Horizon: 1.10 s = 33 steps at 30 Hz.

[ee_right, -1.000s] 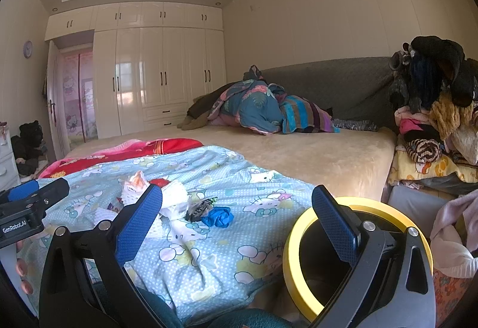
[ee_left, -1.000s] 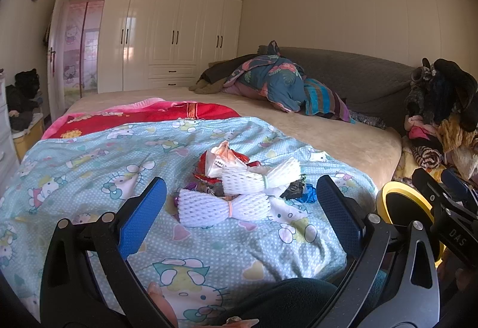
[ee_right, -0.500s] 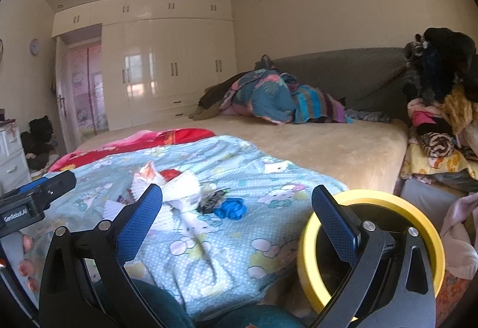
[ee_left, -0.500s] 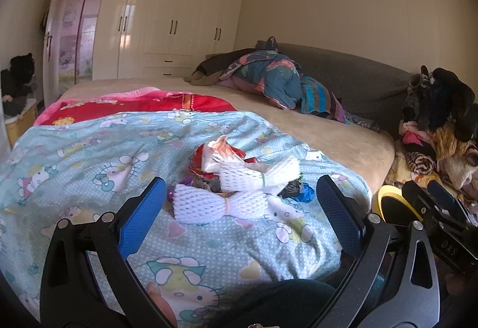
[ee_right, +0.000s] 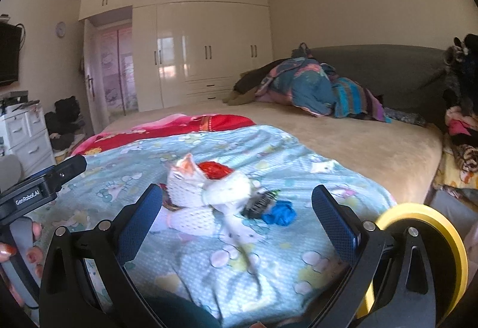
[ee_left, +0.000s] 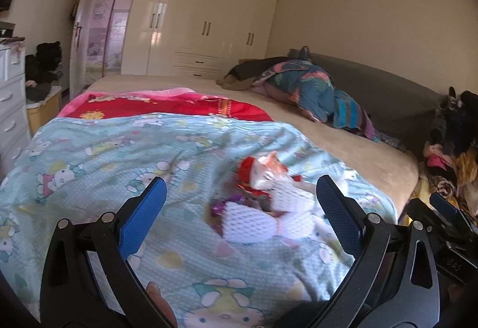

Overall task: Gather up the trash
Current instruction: 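Close the left gripper on a white foam net while the right gripper grasps another foam net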

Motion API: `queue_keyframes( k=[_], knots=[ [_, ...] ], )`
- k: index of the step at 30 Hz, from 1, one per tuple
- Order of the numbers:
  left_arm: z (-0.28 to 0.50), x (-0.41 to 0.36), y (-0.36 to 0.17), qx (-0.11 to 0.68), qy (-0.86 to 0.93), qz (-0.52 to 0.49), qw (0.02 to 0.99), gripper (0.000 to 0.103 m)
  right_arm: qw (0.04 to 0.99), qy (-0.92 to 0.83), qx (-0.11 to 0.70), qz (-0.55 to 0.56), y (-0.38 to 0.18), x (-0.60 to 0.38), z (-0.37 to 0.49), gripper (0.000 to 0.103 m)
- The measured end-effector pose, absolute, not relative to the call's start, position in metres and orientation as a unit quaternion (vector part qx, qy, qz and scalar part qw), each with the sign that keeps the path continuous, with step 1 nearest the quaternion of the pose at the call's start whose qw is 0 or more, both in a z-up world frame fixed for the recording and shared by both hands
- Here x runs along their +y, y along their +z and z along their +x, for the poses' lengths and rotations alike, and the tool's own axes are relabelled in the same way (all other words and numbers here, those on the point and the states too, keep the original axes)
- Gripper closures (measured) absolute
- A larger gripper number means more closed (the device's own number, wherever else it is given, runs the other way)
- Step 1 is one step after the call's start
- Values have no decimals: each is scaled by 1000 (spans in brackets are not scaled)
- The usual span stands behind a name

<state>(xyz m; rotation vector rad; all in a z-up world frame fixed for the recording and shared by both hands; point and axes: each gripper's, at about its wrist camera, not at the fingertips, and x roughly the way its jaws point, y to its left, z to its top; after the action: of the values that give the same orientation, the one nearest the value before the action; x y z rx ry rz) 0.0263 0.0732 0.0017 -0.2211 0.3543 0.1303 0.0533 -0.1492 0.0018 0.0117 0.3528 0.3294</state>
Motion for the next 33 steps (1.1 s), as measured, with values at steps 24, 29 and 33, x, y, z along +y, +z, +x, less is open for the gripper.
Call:
queue_keyframes(
  k=[24, 29, 33],
  knots=[
    [107, 94, -72, 312, 11, -160, 936, 13, 932, 146, 326, 58, -39, -131, 193, 6],
    [118, 92, -85, 325, -6, -168, 931, 26, 920, 162, 351, 66, -52, -123, 207, 7],
    [126, 89, -95, 339, -27, -174, 924, 35, 914, 172, 363, 63, -58, -115, 212, 27]
  ],
)
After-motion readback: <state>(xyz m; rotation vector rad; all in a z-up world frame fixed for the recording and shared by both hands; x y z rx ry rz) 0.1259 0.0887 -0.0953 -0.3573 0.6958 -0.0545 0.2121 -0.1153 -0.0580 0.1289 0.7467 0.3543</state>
